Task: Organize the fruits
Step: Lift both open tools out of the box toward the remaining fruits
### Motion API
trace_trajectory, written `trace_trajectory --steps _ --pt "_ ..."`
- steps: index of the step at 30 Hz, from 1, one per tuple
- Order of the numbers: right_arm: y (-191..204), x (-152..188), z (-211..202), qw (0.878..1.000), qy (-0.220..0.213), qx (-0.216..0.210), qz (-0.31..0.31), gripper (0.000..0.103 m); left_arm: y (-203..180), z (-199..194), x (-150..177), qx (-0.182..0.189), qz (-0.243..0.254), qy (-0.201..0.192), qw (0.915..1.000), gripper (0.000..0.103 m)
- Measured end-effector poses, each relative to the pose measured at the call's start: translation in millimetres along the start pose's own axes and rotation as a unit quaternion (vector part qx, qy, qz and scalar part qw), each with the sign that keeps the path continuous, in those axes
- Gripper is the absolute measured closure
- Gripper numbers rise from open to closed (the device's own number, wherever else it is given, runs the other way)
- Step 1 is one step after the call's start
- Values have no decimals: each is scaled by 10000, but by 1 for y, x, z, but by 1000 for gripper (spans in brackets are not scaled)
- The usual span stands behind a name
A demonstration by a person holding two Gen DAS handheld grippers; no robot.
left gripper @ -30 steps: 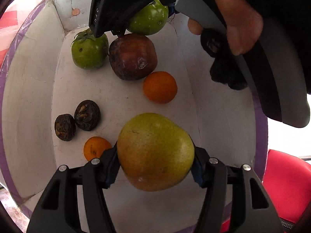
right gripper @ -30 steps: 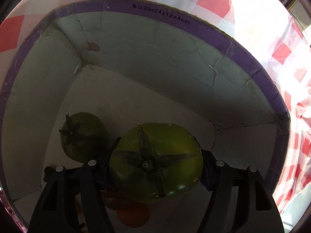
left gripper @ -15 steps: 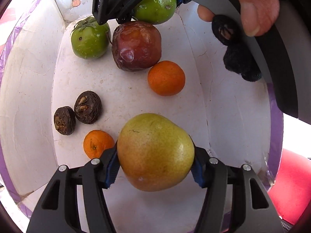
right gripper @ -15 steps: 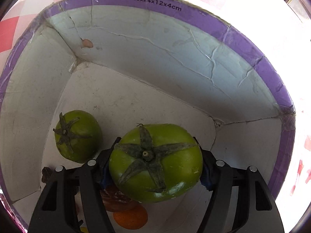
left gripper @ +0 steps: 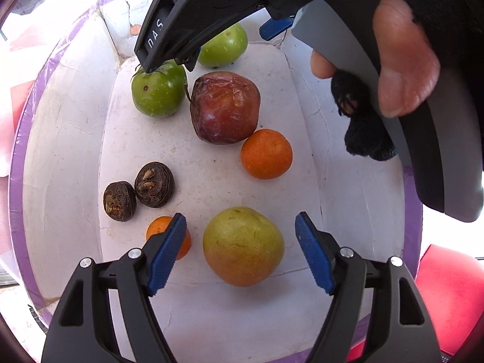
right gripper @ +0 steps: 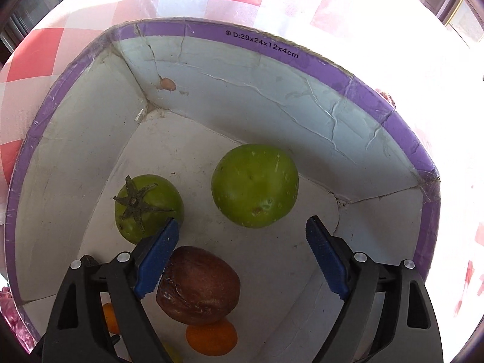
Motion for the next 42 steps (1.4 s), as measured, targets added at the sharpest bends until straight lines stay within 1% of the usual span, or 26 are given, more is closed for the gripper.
trace_trajectory --steps 5,8,11,16,19,21,22,24,26,27,30,32,34,36,37,38,39,42 --pt "1 2 -3 9999 -102 6 33 19 -3 -6 -1 -1 -76 -15 10000 29" --pt "-3 1 -4 9998 -187 -33 105 18 5 -3 3 8 -84 -20 10000 28" --pt "-5 -1 -10 9994 -289 -105 150 18 6 -3 4 16 -122 -5 9999 28" --pt "-13 -3 -22 9977 -497 -398 228 17 4 -2 6 34 -176 51 9998 27" --pt "-19 -5 -28 9951 -626 -673 351 17 2 -5 13 -1 -218 -41 9998 24" --pt "-22 -4 -31 9927 -675 -880 471 17 0 -6 12 24 -358 -82 9993 23" --pt "-21 -5 -33 9906 -728 -1008 562 17 0 -6 12 60 -446 -97 9989 22" --pt "-24 -4 -38 9849 -867 -1329 691 17 4 -8 10 152 -635 -133 9978 17" --pt "-27 -4 -46 9792 -957 -1622 750 16 8 -11 10 256 -805 -171 9963 16" --pt "-23 -3 -49 9771 -986 -1719 776 16 9 -12 11 279 -874 -193 9956 15" --pt "-25 -1 -54 9700 -1003 -2063 805 16 17 -14 14 292 -957 -270 9946 15" --pt "-23 0 -58 9639 -951 -2345 832 16 18 -16 15 239 -1018 -253 9942 15" --pt "-12 5 -61 9562 -884 -2674 795 16 21 -15 16 188 -1094 -128 9937 13" --pt "-11 8 -68 9473 -948 -2977 705 16 26 -11 18 22 -1189 22 9929 11" --pt "-12 8 -72 9443 -1009 -3067 637 16 30 -10 21 -78 -1231 110 9923 11" --pt "-17 8 -80 9412 -1117 -3133 595 16 44 -6 23 -181 -1267 194 9916 11" --pt "-26 7 -87 9378 -1247 -3185 591 16 46 -7 22 -301 -1362 248 9899 11" --pt "-65 0 -105 9259 -1705 -3278 787 16 50 -13 12 -474 -1677 277 9843 11"
Point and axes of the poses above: each gripper's, at about its wrist camera, not at the fingertips, and z roughly the way its jaws point, y to its left, x to its underside, the point moved 6 cm from there along z, roughly the way its jaws point, and after that the axes turned 3 degrees about -z, right-handed, at the moved point
